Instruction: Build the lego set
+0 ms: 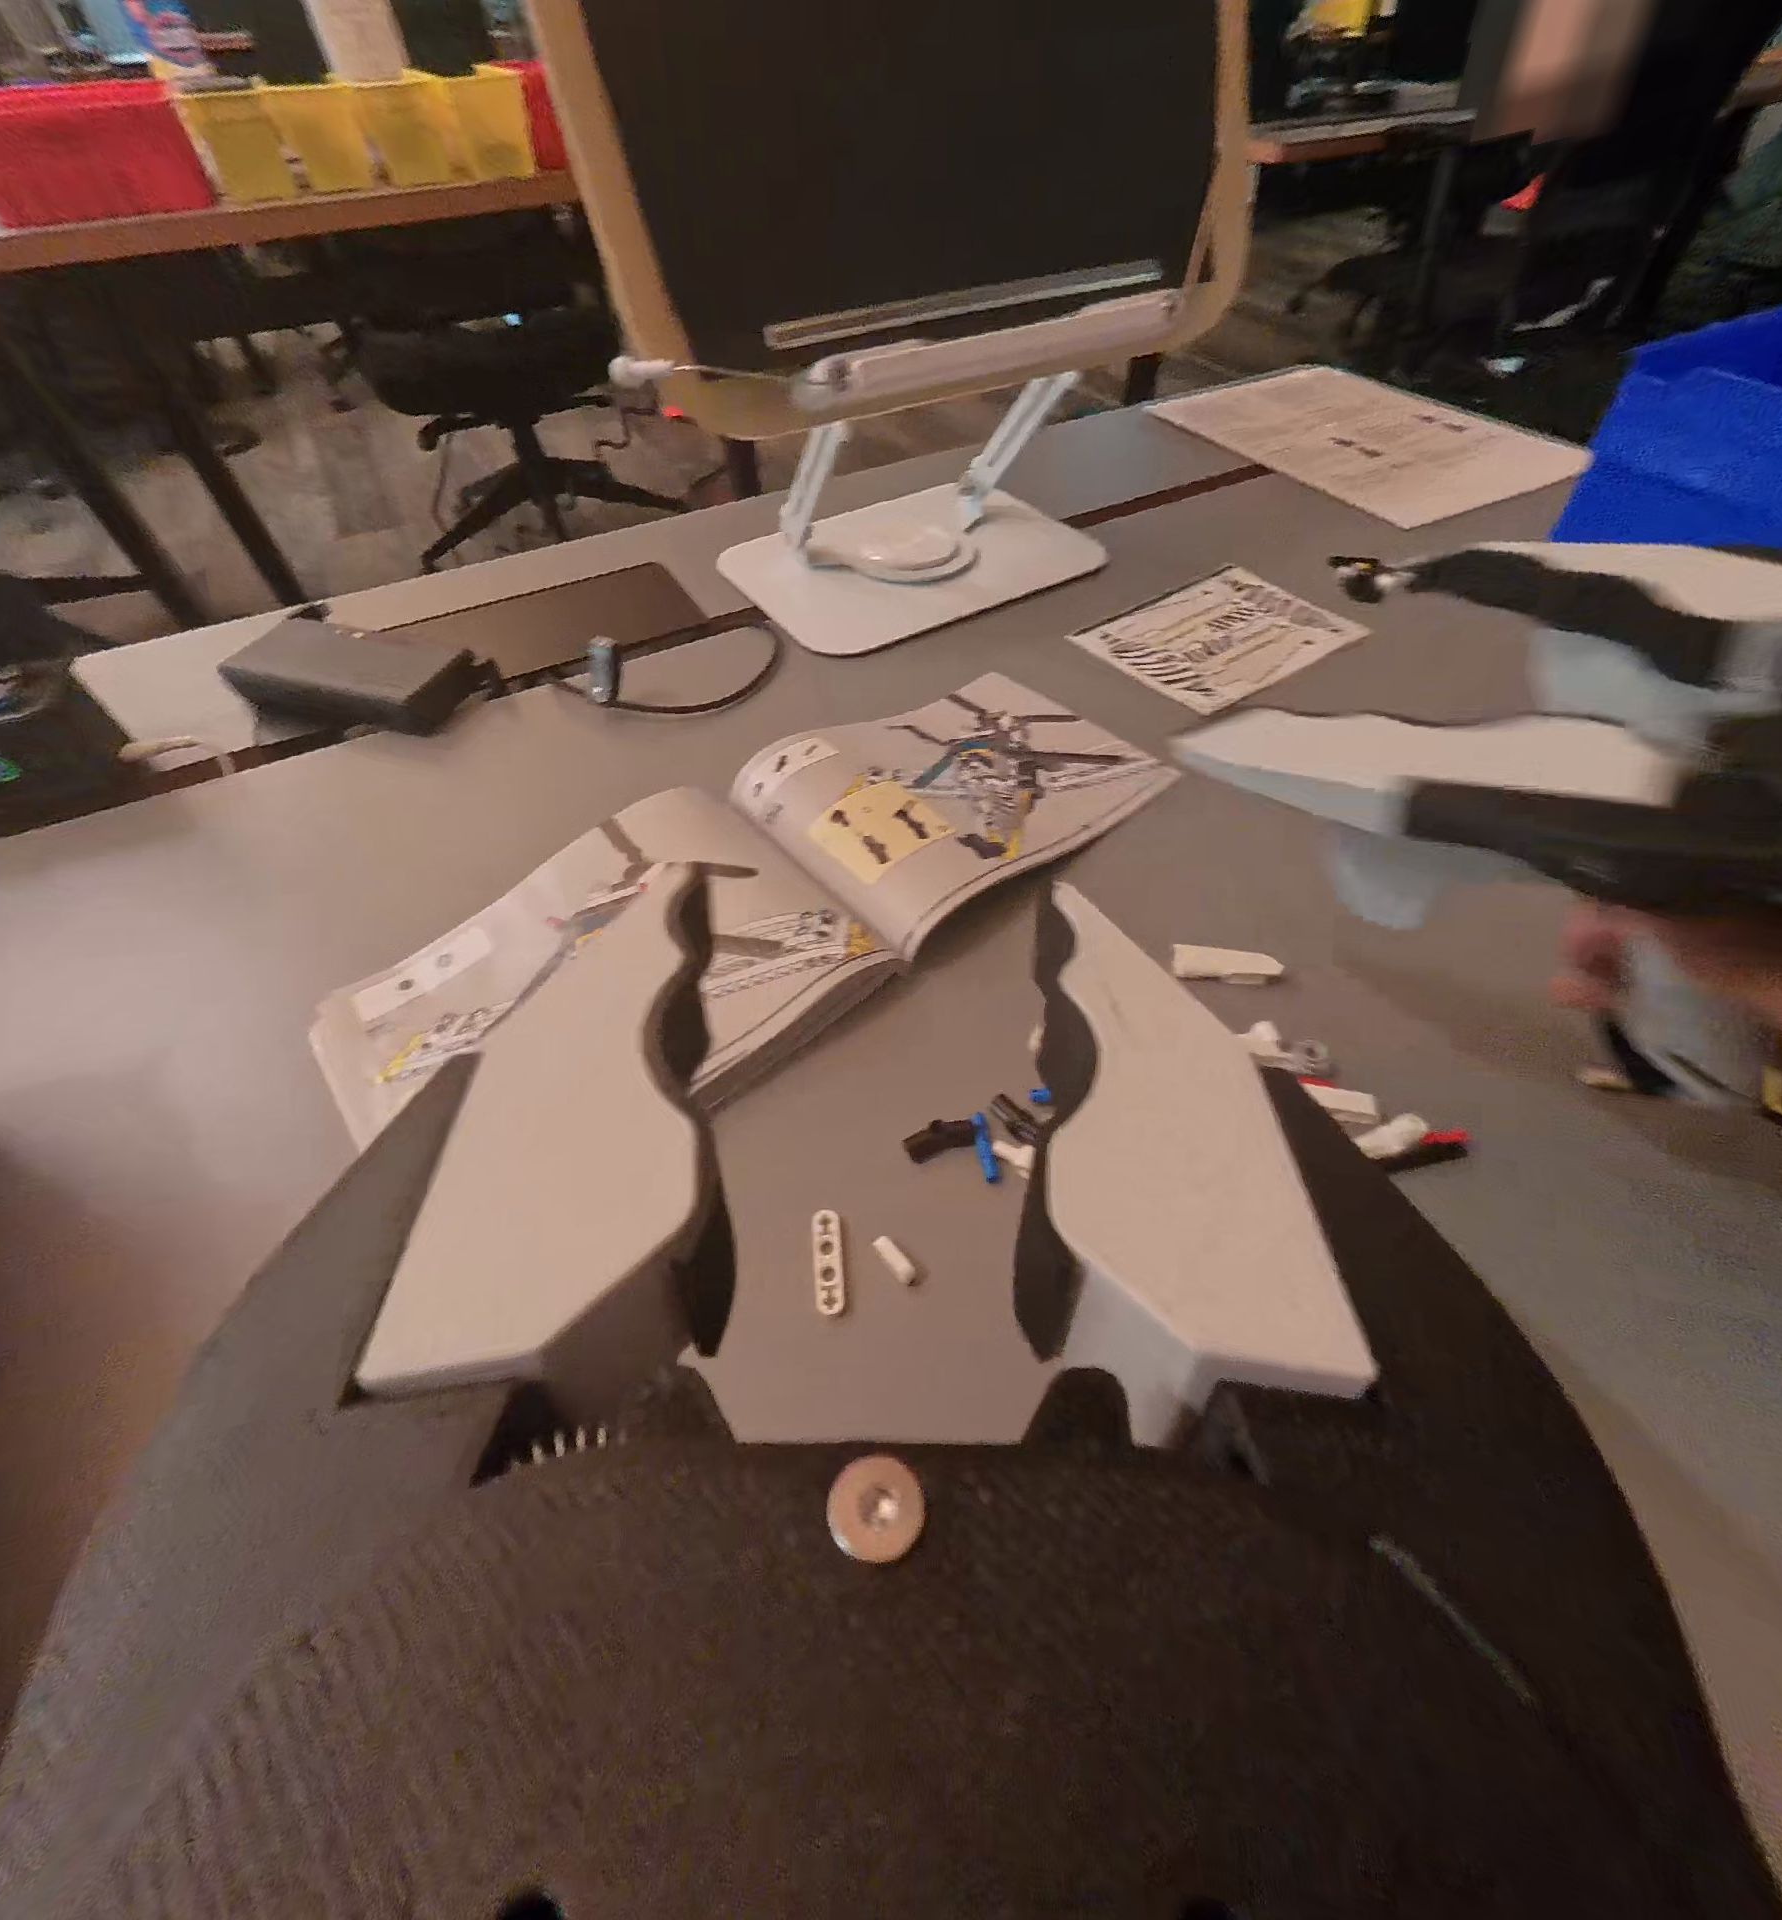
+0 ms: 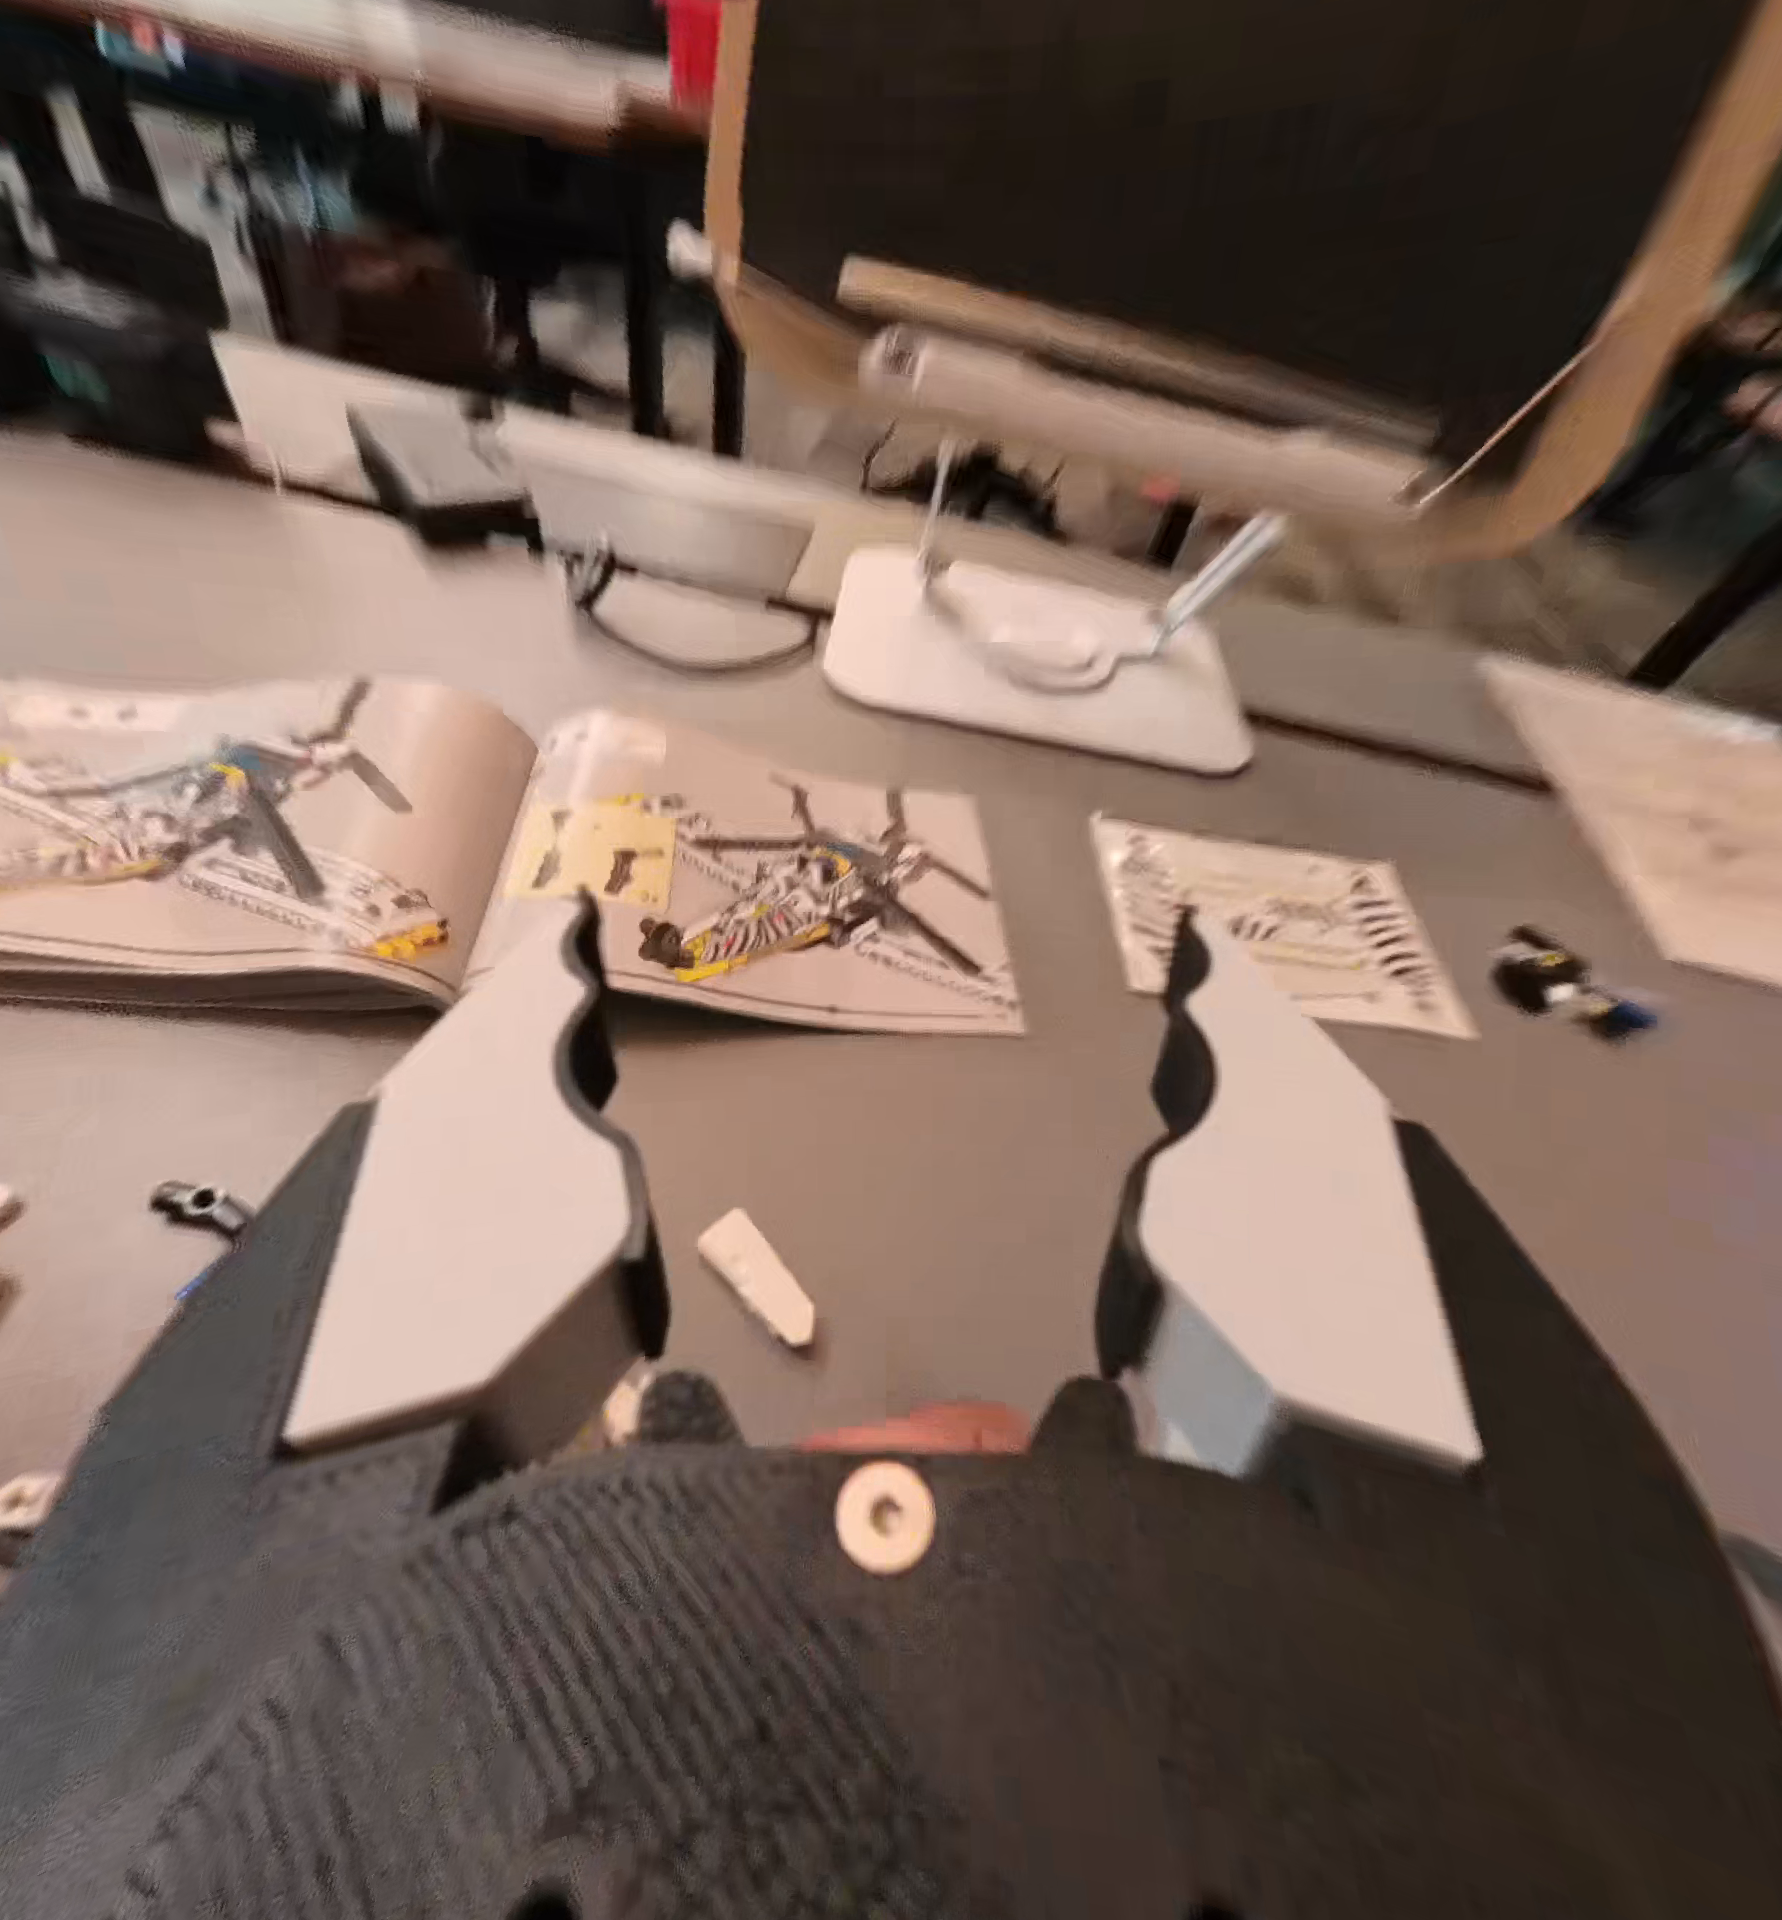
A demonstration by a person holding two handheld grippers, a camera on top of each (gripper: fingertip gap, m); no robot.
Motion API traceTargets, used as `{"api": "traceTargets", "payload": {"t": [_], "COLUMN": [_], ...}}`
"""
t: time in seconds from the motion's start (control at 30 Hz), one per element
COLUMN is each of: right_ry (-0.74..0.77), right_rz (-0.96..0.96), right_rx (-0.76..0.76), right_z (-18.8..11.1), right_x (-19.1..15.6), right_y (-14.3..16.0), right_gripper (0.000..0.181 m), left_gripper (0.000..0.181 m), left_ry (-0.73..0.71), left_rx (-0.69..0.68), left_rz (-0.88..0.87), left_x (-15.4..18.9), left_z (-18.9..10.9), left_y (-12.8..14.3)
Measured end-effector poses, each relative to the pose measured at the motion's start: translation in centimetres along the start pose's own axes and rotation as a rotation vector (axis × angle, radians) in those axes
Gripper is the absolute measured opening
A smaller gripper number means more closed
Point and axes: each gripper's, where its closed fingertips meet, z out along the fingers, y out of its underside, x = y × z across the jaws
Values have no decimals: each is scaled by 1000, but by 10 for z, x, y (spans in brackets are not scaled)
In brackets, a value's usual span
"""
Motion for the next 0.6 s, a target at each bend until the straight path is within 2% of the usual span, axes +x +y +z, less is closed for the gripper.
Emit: {"api": "traceTargets", "payload": {"t": [0.03, 0.07, 0.1, 0.13, 0.17, 0.23, 0.3, 0.4, 0.43, 0.47, 0.5, 0.6], "right_ry": [-21, -119, -268, -407, -529, -698, -698, -692, -730, -771, -786, -788], "right_rz": [-16, -31, -45, -16, 44, 88, 10, -114, -133, -133, -120, 10], "right_rx": [60, 107, 124, 103, 69, 41, 96, 111, 110, 110, 112, 187], "right_z": [-17, -34, -51, -69, -86, -112, -117, -118, -121, -126, -128, -131], "right_x": [-5, -23, -51, -78, -104, -137, -140, -135, -137, -138, -136, -119], "right_y": [-6, -6, 0, 12, 24, 40, 45, 52, 54, 56, 56, 42], "right_gripper": [99, 100, 103, 107, 103, 93, 87, 98, 107, 118, 121, 114], "left_gripper": [87, 115, 128, 131, 133, 133, 131, 98, 89, 84, 82, 78], "left_ry": [-40, -72, -92, -103, -113, -160, -179, -113, -85, -62, -45, 31], "left_rx": [10, 28, 46, 59, 65, 49, 45, 102, 83, 42, -2, -128], "left_rz": [-10, -16, -14, -5, 11, 45, 64, 82, 96, 117, 142, 197], "left_x": [-9, -16, -20, -22, -22, -29, -34, -26, -21, -15, -9, 15], "left_z": [2, 4, 6, 9, 13, 21, 31, 54, 65, 79, 93, 140], "left_y": [1, 1, 2, 3, 4, 6, 2, -16, -18, -17, -14, 0]}}
